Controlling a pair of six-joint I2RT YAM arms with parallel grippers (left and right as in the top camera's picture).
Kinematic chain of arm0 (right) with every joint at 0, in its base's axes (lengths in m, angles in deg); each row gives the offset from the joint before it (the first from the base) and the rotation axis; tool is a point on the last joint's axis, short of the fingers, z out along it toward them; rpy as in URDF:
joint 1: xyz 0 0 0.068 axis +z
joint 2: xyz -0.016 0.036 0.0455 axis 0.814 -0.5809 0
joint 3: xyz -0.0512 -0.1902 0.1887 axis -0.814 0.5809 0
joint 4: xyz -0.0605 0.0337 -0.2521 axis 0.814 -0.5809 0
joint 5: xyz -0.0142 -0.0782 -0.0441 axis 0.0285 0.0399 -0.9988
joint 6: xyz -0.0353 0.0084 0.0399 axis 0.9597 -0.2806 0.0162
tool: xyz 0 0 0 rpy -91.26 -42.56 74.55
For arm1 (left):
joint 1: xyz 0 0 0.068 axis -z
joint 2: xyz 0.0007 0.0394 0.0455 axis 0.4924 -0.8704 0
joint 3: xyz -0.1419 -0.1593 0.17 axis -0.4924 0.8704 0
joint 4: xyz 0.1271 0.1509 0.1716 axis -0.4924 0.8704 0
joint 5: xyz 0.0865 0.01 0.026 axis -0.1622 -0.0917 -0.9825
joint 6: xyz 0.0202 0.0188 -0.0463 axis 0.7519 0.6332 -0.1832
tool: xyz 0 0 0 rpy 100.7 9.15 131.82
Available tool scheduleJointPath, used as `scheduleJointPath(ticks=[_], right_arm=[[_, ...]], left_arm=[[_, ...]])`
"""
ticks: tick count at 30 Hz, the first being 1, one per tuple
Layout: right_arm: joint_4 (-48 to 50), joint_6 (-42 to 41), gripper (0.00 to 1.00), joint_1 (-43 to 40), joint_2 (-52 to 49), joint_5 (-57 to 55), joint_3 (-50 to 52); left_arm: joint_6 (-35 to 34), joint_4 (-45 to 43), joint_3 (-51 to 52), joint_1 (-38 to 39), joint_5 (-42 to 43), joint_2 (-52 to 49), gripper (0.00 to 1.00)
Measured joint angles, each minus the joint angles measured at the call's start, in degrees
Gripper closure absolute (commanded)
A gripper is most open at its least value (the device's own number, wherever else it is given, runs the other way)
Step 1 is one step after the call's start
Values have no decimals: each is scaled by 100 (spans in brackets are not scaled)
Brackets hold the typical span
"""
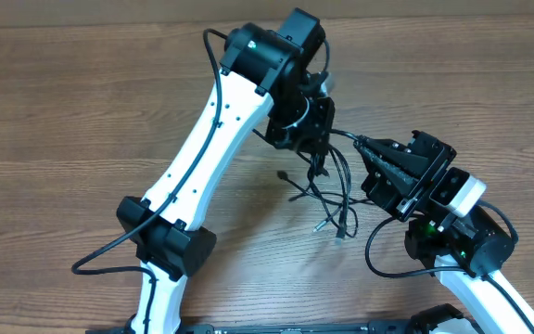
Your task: Untangle cables
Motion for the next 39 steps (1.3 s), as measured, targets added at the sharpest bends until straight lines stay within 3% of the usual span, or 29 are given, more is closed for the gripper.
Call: scheduleJointPath(ticks=[4,12,21,24,25,26,33,39], right_arm=[[-7,-188,96,0,0,142,0],[-50,-549,96,0,-55,352,2],[-7,-767,96,0,-59,326,2],[-205,-833,46,2,-48,319,2],[-382,-850,18,-2,-37,304,2],[-564,-866,0,-4,-28,299,2],[-2282,-1036,0,-2,-4,323,0],[-4044,-1484,0,-4,-7,367,-9]], left_arm=[[-153,-2,0,-498,-28,0,96],[-1099,37,-2,-2055,-184,0,96],[-1344,20,0,-3241,-337,0,96],[-1399,20,-2,-3401,-337,0,96],[-1399,17,-2,-3425,-339,0,96],[-1397,13,-2,-3445,-339,0,96],[-1182,15,-2,-3453,-289,0,96],[72,15,0,-3453,98,0,96]])
